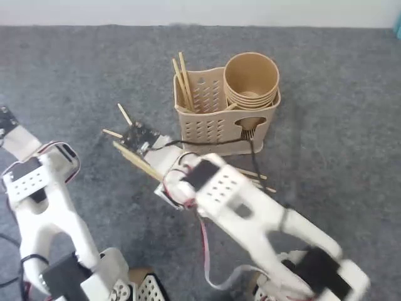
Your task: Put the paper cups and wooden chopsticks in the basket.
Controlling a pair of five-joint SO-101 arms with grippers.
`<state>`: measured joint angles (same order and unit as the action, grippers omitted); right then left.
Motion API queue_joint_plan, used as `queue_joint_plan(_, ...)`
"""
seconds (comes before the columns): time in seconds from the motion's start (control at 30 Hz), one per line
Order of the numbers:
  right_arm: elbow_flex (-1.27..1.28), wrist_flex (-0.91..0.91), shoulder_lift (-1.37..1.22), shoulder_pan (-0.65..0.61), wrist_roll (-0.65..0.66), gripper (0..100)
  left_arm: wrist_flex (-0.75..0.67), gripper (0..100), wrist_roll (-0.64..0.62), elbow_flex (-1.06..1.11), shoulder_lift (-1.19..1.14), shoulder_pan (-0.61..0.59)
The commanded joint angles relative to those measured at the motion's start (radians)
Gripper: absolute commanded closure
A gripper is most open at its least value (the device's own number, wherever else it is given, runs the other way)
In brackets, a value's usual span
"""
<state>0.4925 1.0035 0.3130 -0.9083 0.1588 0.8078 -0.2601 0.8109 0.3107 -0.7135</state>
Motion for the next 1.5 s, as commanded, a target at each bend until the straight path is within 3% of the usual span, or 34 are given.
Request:
queue_joint_plan(0.0,-0.055,0.028,0.300,-0.004,0.005,99.1,-0.034,81,-0.006,-0.025,0.006,0.026)
queue_joint_plan(0.17,-0.049,-0.028,0.567,0.012,0.002,99.1,-0.054,81,-0.006,-0.008,0.008,0.035)
queue_joint_plan(0.37,-0.048,-0.251,0.713,0.176,-0.175,99.1,-0.044,81,-0.005,-0.002,0.008,0.086)
queue_joint_plan(0.7,0.193,-0.860,0.774,0.403,-0.442,99.0,-0.083,81,0.002,0.094,0.087,0.259)
queue_joint_plan(0.83,0.304,-1.096,0.725,0.427,-0.430,99.0,-0.176,81,0.034,0.237,0.272,0.285)
queue_joint_plan(1.17,0.321,-1.349,0.409,0.470,-0.416,99.0,-0.209,81,0.037,0.384,0.491,0.404)
queue_joint_plan(1.3,0.321,-1.506,0.242,0.512,-0.416,99.0,-0.377,81,0.037,0.464,0.491,0.448)
queue_joint_plan(1.4,0.302,-1.506,0.154,0.515,-0.413,98.8,-0.512,81,0.035,0.522,0.485,0.463)
queue_joint_plan(1.47,0.272,-1.443,0.119,0.512,-0.394,96.9,-0.528,80,0.031,0.524,0.471,0.465)
